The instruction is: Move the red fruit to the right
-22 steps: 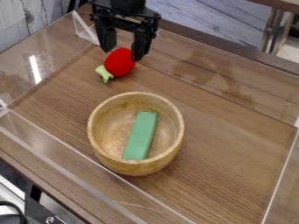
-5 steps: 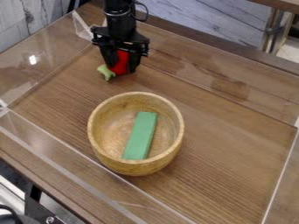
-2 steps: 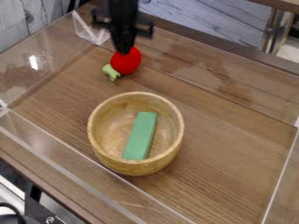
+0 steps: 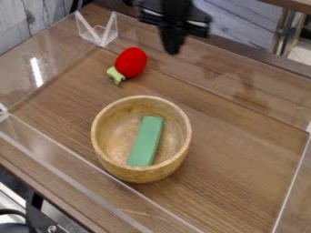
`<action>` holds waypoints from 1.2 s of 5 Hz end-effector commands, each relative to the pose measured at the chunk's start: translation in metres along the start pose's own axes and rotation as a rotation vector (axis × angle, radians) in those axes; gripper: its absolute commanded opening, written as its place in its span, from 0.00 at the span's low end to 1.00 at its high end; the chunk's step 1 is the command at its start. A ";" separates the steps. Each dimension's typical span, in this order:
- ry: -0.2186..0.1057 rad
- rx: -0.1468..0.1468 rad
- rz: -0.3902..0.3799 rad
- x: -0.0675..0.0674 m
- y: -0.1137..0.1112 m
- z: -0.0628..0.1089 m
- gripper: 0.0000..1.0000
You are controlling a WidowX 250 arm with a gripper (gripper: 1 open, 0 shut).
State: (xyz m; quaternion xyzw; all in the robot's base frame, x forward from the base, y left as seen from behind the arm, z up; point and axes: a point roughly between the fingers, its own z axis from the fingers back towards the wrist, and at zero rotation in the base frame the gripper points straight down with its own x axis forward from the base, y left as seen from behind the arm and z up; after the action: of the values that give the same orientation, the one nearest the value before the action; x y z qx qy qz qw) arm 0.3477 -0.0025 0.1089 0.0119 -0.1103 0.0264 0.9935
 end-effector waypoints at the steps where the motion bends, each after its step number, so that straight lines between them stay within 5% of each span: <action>1: -0.037 0.017 0.041 0.015 0.021 -0.001 0.00; 2: -0.029 0.037 0.083 0.020 0.047 -0.011 1.00; 6: 0.022 0.114 0.213 0.025 0.133 -0.051 1.00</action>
State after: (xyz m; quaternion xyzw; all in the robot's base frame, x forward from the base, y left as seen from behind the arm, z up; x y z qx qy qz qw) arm 0.3695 0.1262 0.0476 0.0493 -0.0711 0.1339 0.9872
